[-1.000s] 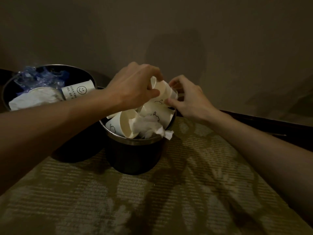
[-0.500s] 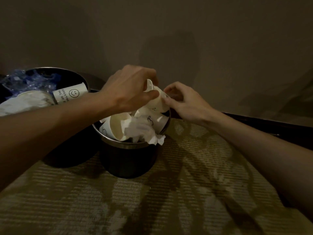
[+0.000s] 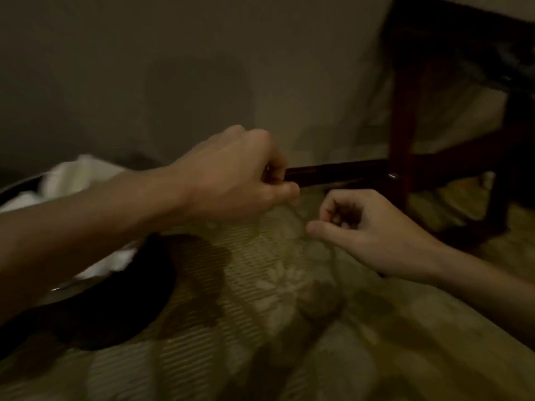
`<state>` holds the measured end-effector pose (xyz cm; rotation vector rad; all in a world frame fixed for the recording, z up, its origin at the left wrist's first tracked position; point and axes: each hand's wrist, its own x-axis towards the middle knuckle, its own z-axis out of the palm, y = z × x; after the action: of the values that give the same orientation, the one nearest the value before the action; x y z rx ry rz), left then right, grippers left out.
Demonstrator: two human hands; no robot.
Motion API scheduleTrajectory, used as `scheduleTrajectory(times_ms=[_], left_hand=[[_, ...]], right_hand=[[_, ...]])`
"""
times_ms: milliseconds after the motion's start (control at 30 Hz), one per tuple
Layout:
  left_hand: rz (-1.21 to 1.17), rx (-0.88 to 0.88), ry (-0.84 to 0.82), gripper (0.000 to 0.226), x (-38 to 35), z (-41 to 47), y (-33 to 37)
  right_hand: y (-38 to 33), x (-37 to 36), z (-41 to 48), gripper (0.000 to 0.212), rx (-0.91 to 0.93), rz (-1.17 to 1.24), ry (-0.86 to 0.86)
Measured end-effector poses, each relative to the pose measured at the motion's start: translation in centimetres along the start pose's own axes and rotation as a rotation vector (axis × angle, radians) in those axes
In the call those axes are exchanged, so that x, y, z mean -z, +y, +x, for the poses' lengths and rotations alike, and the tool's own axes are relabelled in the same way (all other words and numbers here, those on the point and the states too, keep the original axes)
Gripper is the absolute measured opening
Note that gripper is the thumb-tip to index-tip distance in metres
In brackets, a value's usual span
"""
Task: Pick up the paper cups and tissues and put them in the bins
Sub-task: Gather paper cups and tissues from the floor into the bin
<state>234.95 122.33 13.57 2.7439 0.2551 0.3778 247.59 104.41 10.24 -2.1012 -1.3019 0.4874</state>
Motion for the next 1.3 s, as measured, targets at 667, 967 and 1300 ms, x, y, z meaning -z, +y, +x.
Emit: scheduleTrajectory(times_ms=[667, 967, 1300], left_hand=[[-0.387, -0.24, -0.829, 0.008, -45.4, 15.5, 42.8], [-0.591, -0.164, -1.016, 0.023, -61.0, 15.0, 61.0], [-0.716, 0.141, -1.134, 0.031, -66.0, 13.4, 68.1]], right_hand=[[42.4, 10.6, -40.9, 0.05, -1.093, -0.003, 0.748], [55.7, 16.2, -59.4, 0.1, -1.817, 0.127, 1.198], [58.3, 15.1, -60.8, 0.063, -1.419, 0.535, 1.319]])
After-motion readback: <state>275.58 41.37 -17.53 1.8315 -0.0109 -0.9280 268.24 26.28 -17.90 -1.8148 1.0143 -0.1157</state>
